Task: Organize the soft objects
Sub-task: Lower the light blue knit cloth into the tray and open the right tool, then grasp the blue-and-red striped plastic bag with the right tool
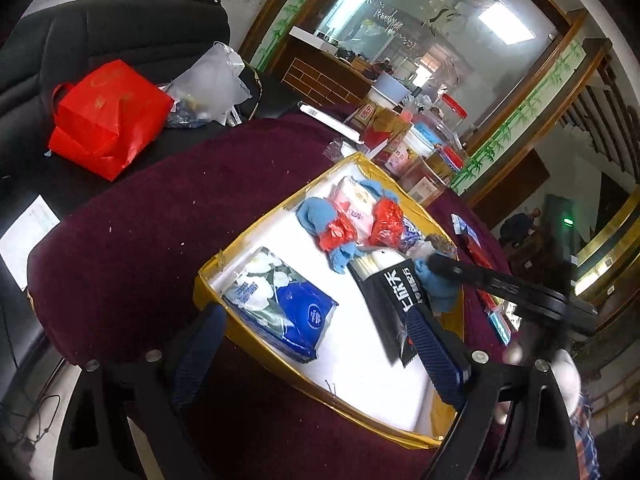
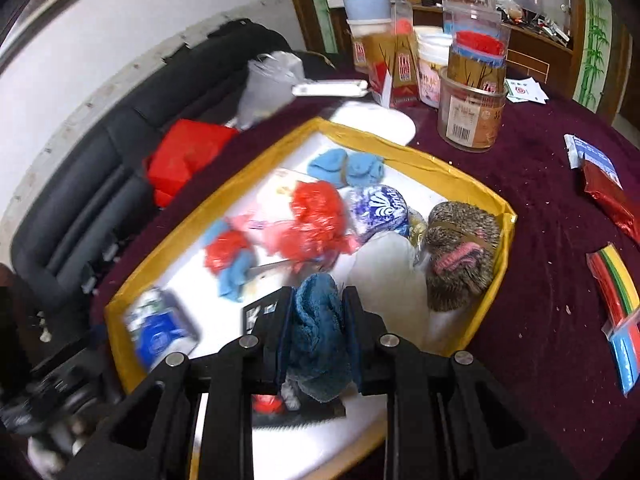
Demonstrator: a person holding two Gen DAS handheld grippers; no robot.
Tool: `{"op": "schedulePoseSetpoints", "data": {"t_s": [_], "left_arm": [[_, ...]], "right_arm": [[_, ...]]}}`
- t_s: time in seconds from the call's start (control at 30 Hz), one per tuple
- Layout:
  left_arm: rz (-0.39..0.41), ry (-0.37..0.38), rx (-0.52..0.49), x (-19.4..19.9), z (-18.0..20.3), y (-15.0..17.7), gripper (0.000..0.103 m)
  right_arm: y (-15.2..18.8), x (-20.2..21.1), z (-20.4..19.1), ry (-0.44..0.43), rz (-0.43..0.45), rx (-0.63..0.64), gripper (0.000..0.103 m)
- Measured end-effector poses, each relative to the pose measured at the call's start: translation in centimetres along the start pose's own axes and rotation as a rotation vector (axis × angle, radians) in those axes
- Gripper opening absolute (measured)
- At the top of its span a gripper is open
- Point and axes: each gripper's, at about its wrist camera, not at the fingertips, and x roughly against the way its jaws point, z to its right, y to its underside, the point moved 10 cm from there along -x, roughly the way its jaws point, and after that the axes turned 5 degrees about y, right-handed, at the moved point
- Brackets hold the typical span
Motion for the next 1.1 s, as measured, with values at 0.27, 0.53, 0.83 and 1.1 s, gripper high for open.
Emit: {"op": "schedulePoseSetpoints", "data": {"t_s": [0.27,0.53,0.83,1.1], "left_arm": [[-0.013,-0.004,-0.004,-0.2,-0.2,0.3,0.094],[-0.018,-0.010,-0.003,-0.2,0.0,0.5,0.094],[-0.011,0.009,-0.054,0.0,3.1,1.0,0.094],[-0.063,0.075,-0.201,-1.5,10.2,3.3,0.094]], "right_arm": [[1.0,-3.2,0.3,0.026,-0.040,0.010,0.028],[-0.9,3.2,0.9,-0.029,0.133,-0.029,0.060],[2.4,10.8,11.9,0.076,0.278,-0.163,0.072],[9.5,13.8,27.9,0.240,0.263,-0.449,0.072]]}}
